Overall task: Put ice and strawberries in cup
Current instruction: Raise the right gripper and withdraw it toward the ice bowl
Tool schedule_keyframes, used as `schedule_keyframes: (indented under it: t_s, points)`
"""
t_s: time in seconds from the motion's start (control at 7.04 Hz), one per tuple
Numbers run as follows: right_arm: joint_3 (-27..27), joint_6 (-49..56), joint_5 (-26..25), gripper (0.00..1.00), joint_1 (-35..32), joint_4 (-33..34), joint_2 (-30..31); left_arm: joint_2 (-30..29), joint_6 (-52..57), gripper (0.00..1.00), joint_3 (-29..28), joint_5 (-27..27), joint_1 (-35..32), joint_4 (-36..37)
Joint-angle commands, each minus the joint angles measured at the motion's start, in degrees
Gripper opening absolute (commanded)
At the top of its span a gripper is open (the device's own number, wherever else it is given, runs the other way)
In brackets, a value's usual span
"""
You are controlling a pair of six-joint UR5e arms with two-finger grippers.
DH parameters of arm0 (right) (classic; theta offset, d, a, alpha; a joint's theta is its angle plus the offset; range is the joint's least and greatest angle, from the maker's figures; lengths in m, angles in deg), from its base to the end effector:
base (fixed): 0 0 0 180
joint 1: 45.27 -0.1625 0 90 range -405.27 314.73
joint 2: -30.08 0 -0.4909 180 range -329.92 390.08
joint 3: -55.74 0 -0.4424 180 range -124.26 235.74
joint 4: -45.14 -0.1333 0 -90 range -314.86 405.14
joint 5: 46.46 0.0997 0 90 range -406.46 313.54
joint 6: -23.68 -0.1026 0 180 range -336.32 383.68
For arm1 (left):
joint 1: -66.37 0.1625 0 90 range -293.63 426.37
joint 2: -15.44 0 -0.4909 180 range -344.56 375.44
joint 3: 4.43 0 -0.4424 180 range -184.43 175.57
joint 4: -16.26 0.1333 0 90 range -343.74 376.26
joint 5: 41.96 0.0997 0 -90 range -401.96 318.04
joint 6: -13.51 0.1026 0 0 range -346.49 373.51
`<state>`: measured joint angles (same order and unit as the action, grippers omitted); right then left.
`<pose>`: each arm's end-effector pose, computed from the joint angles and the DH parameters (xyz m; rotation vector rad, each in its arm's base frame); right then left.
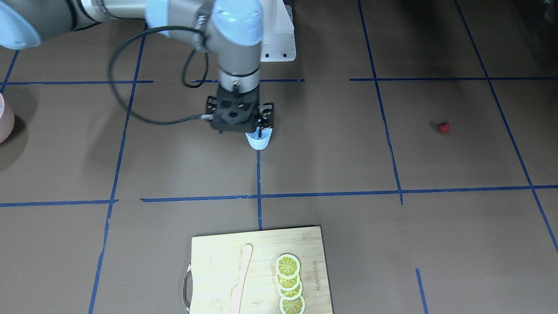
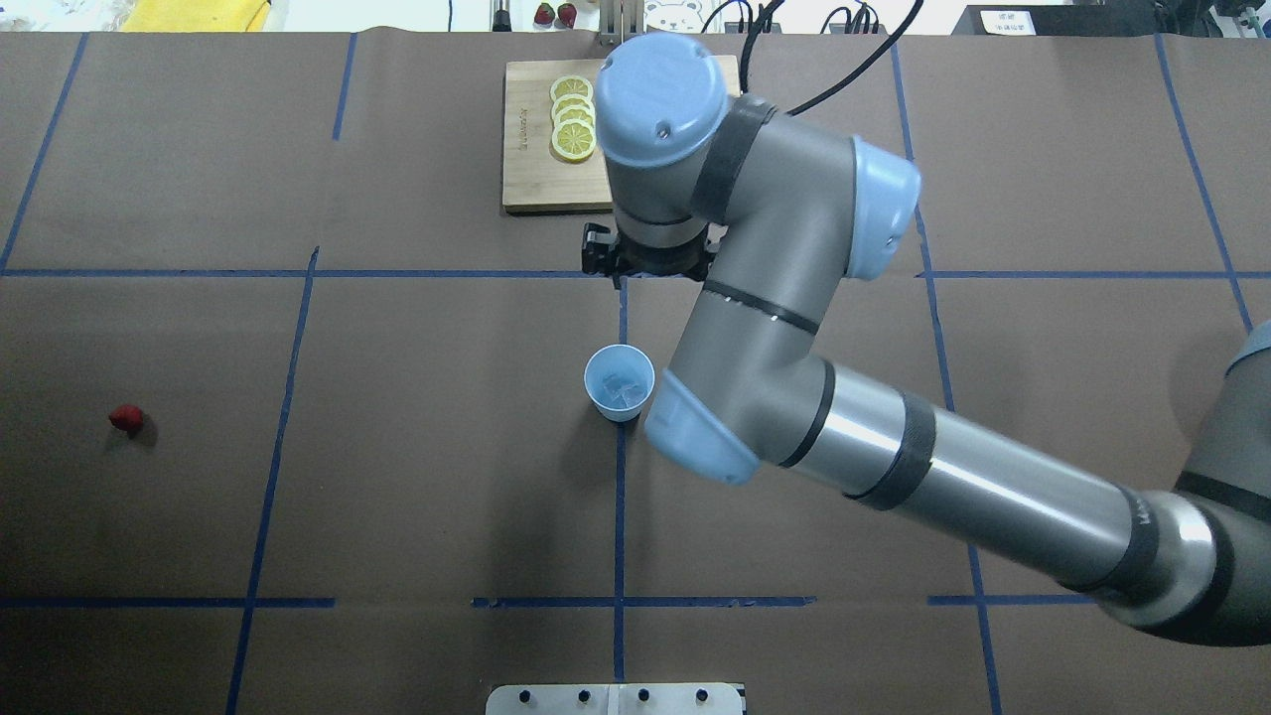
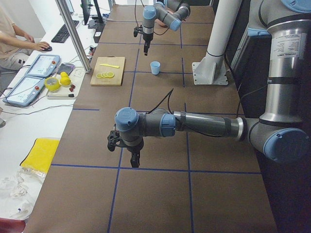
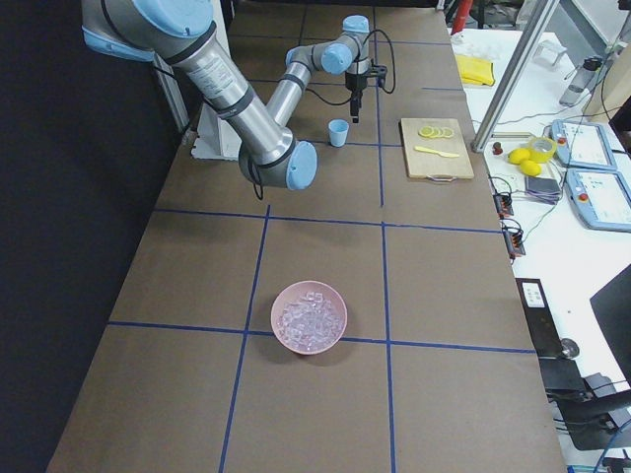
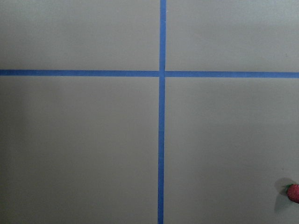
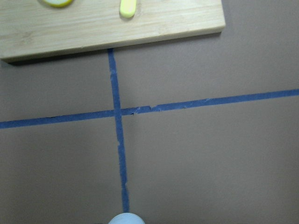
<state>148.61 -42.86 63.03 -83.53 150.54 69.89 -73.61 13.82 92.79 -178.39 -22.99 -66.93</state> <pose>-0.5519 -0.5614 0.1389 0.0525 -0.7270 0.1350 -0.0530 -0.5313 0.6767 -0.0112 0.8103 0.0118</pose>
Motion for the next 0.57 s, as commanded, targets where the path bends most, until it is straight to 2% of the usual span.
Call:
schedule_keyframes:
  t_s: [0.0, 0.14, 0.43]
  points:
    - [3.35, 17.84, 11.39, 1.00, -13.43, 0.08, 7.70, -0.76, -0.13, 1.00, 0.51, -0.07, 0.06, -1.53]
    - [5.81, 27.15, 14.67, 1.00, -19.42, 0.25, 13.31, -0.77, 0.04, 1.00, 1.30, 0.02, 0.06, -2.24]
    - [6.36, 50.68, 19.50, 1.00, -31.90, 0.43, 23.07, -0.77, 0.13, 1.00, 1.48, 0.10, -0.02, -5.13]
